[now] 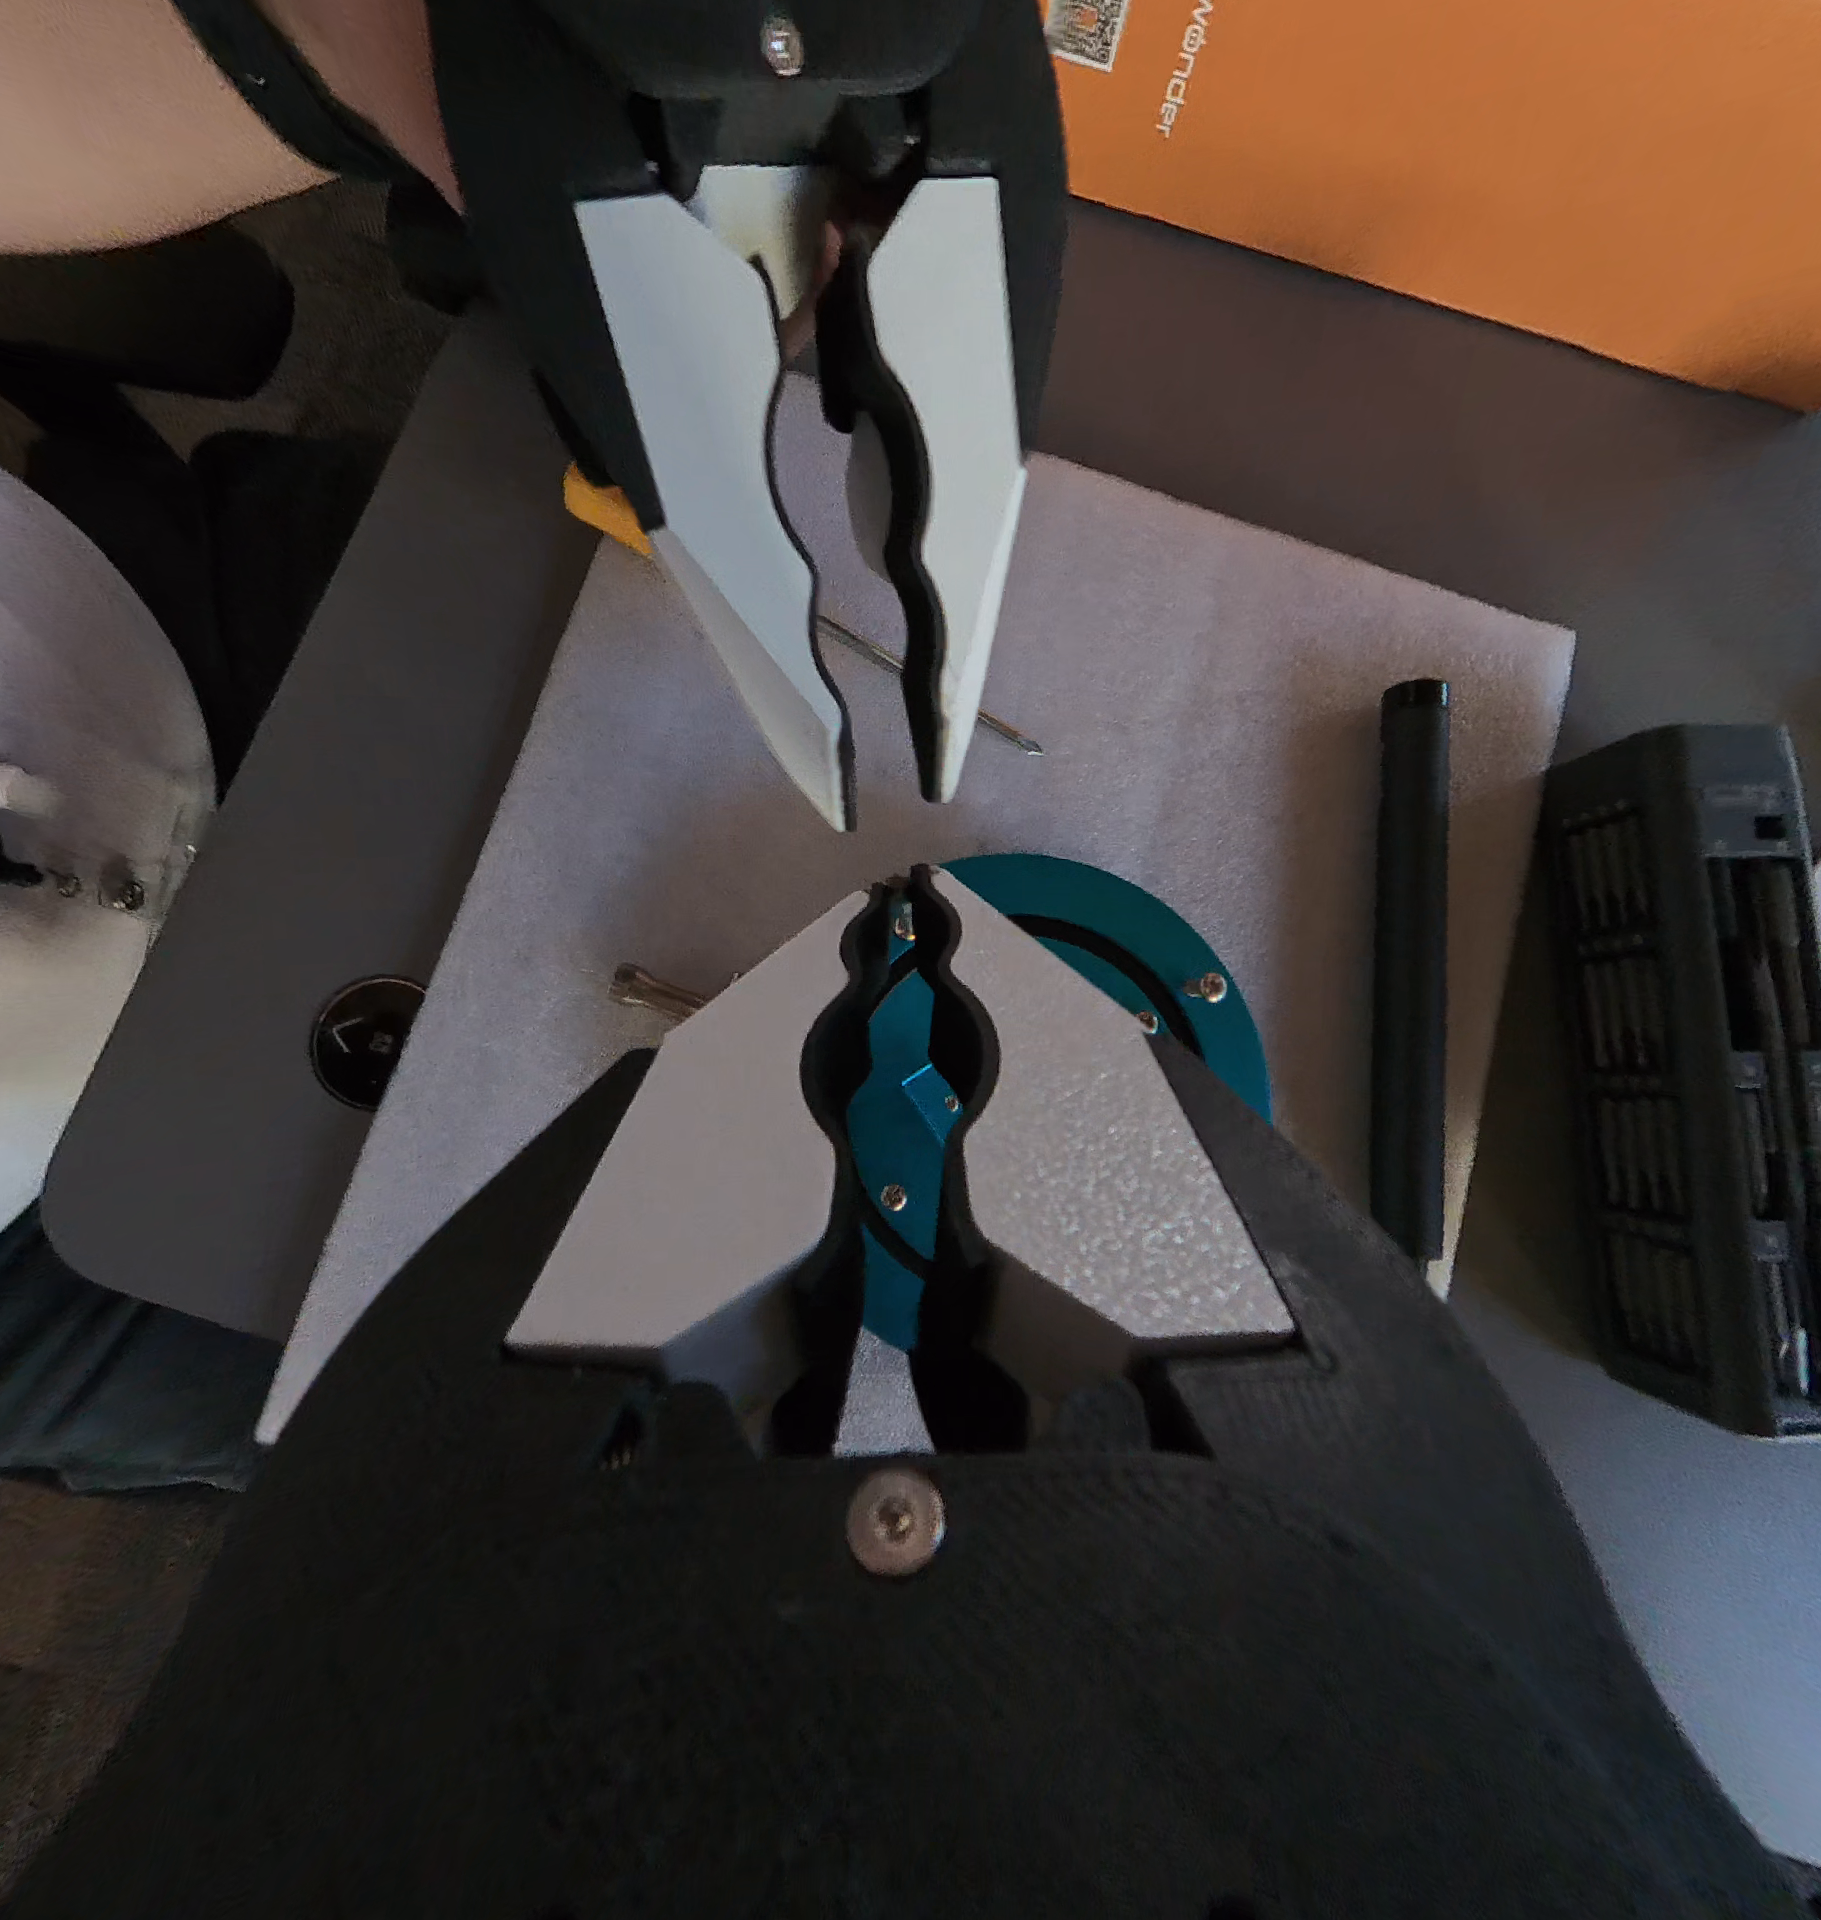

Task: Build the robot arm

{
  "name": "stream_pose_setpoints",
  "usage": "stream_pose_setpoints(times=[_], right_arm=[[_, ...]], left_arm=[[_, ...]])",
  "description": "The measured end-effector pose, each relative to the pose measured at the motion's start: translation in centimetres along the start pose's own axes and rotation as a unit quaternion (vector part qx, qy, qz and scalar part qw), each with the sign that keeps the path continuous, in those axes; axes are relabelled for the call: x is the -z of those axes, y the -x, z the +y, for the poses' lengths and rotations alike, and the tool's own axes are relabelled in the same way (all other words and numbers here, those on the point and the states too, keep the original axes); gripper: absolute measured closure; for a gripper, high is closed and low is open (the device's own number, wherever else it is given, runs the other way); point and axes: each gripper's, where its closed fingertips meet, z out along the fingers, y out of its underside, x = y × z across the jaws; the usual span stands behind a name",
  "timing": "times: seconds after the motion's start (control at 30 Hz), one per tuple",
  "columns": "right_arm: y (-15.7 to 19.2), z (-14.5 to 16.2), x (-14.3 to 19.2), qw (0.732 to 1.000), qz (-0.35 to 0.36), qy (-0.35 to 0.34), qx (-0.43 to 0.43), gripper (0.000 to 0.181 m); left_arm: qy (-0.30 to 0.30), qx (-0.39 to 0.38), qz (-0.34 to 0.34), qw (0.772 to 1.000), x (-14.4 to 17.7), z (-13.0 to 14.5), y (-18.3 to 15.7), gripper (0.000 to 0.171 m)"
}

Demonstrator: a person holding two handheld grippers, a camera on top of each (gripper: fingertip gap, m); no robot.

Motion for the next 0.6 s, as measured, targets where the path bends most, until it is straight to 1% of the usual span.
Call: stream_pose_setpoints(times=[0.1,0.17,0.27,0.37,0.53,0.6], right_arm=[[0.4,0.0,0.0,0.999,-0.014,0.001,0.042,0.177],[0.4,0.0,0.0,0.999,-0.033,0.01,0.04,0.178],[0.4,0.1,0.1,0.996,-0.08,0.022,0.034,0.178],[0.4,0.2,0.1,0.992,-0.119,0.027,0.044,0.178],[0.4,0.3,0.1,0.986,-0.145,0.029,0.072,0.178],[0.5,0.3,0.1,0.984,-0.153,0.029,0.08,0.178]], left_arm=[[0.004,-0.01,0.013,1.0,-0.3,-0.4,-0.2,0.154],[0.01,-0.014,0.018,1.0,-0.5,-0.3,-0.2,0.155],[0.021,-0.016,0.026,0.999,-0.7,0.0,-0.1,0.156],[0.021,-0.019,0.025,0.999,-1.0,0.0,0.0,0.155],[0.031,-0.046,0.03,0.998,-2.2,0.1,-0.4,0.153],[0.03,-0.063,0.022,0.997,-2.7,0.1,-0.3,0.156]])
